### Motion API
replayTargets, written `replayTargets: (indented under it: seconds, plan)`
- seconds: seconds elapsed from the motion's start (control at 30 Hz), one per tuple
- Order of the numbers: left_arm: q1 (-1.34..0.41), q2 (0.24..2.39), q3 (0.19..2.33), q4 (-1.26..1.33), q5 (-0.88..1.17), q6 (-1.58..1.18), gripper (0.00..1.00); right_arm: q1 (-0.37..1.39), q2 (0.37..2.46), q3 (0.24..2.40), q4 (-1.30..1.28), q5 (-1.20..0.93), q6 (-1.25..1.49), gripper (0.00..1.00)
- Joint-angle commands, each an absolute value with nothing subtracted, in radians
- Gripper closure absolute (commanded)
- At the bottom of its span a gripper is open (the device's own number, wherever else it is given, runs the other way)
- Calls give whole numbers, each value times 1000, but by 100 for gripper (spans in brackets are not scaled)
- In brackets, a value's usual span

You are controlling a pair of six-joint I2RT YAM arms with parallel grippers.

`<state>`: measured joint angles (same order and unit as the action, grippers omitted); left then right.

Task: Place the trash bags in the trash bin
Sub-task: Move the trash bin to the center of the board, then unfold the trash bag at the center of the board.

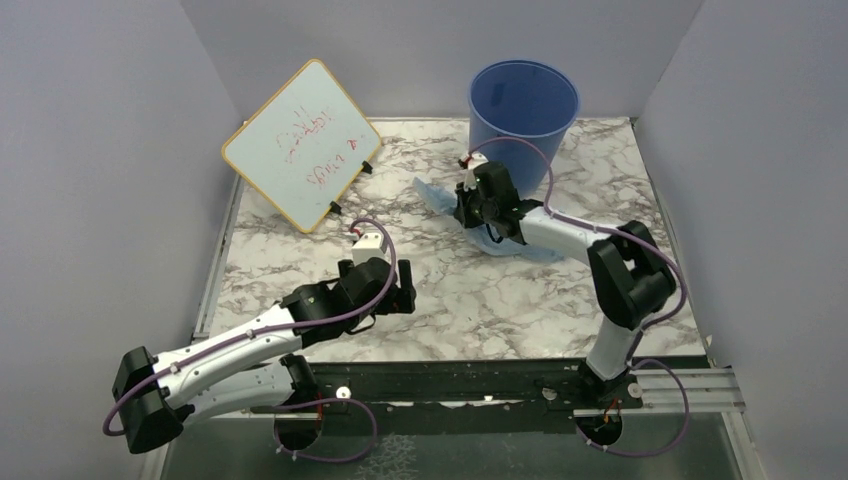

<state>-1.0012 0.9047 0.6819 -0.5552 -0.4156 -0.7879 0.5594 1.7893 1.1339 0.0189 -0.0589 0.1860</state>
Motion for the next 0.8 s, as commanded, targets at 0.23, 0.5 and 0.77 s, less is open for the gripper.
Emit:
replayTargets:
  seconds: [0.23, 0.5, 0.77]
  plan:
    - [-702, 865, 639, -440, -146, -731, 1, 619, 1661, 901, -122, -464, 456, 60]
    - [-609, 854, 546, -251, 82, -766, 1, 657, 1396, 770, -18, -439, 464, 40]
    - [-606, 864, 467, -108, 221, -792, 1, 652, 1181, 669, -100, 28, 481, 7]
